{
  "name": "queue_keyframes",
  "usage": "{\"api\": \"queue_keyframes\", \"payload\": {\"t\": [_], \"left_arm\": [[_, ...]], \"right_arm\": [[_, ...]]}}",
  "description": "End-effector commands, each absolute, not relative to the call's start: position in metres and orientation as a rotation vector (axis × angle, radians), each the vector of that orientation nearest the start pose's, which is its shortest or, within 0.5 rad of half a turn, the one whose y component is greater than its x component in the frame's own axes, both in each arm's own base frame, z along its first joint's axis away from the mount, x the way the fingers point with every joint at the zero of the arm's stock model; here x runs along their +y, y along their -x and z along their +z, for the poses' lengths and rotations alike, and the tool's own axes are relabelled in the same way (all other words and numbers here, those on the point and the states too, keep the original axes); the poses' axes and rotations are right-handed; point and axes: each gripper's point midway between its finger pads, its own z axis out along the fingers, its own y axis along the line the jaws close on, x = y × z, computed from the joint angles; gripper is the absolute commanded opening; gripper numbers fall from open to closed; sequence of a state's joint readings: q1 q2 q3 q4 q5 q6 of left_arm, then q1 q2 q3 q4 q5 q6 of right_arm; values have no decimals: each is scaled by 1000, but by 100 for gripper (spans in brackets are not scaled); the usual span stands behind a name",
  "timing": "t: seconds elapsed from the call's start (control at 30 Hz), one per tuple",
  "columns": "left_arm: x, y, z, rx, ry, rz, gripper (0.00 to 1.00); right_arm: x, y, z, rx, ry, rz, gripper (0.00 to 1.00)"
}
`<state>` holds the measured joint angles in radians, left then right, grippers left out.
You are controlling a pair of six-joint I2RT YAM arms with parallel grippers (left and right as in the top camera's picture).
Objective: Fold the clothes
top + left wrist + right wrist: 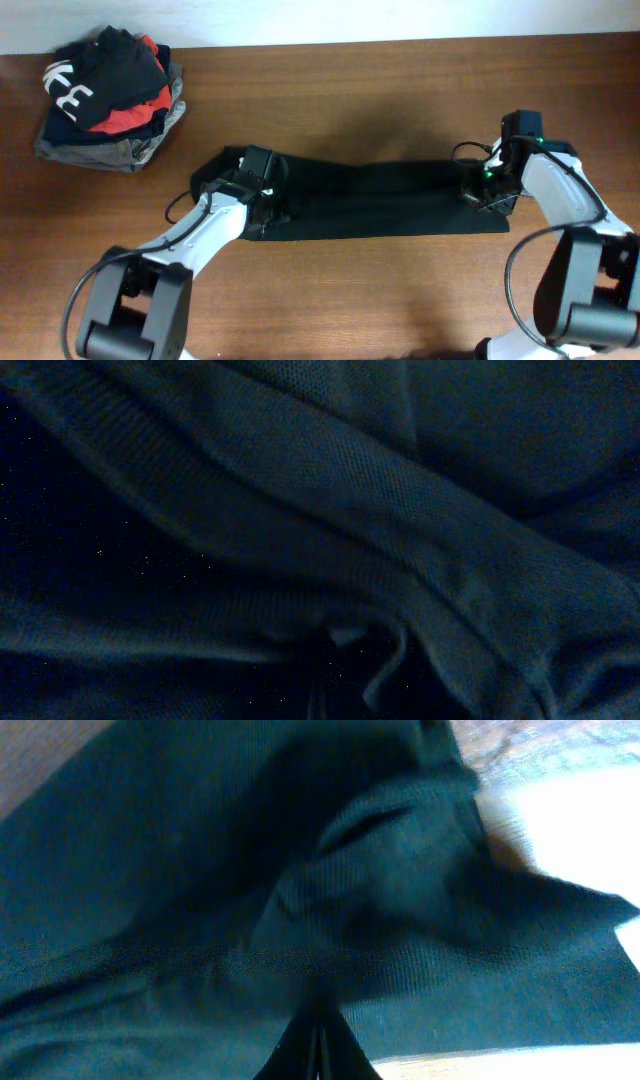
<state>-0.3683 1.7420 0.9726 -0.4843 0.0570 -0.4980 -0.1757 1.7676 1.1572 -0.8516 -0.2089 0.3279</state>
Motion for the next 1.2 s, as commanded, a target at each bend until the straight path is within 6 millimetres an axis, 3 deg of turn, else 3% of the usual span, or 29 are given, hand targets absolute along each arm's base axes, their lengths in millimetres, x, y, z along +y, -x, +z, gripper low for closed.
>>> {"api": "queue_keyframes", "payload": {"t": [0.0, 0.3, 0.5, 0.7, 0.83, 0.9, 0.93, 1.1, 1.13, 1.17], "left_arm": [[-142, -334, 7, 2870, 185, -283, 1], [-105, -357, 12, 2739, 237, 23, 2], [-73, -374, 24, 2606, 288, 254, 4], [-58, -378, 31, 2596, 304, 292, 6], [-60, -386, 69, 2571, 247, 286, 31], [-63, -391, 97, 2534, 253, 258, 57], [-64, -393, 113, 2514, 256, 239, 69], [-79, -388, 175, 2457, 242, 69, 98], [-83, -385, 181, 2453, 234, 28, 99], [-85, -382, 185, 2456, 226, 0, 99]], "right_arm": [[-24, -336, 27, 2960, -707, 315, 4], [-49, -358, 25, 2865, -707, 135, 7], [-71, -351, 24, 2858, -746, -59, 11], [-80, -346, 30, 2857, -816, -66, 11], [-83, -350, 58, 2839, -838, -30, 24], [-83, -353, 79, 2819, -846, 13, 38], [-84, -353, 90, 2814, -851, 30, 50], [-95, -343, 142, 2781, -910, 40, 75], [-99, -340, 149, 2769, -939, 39, 94], [-104, -335, 154, 2753, -981, 38, 99]]}}
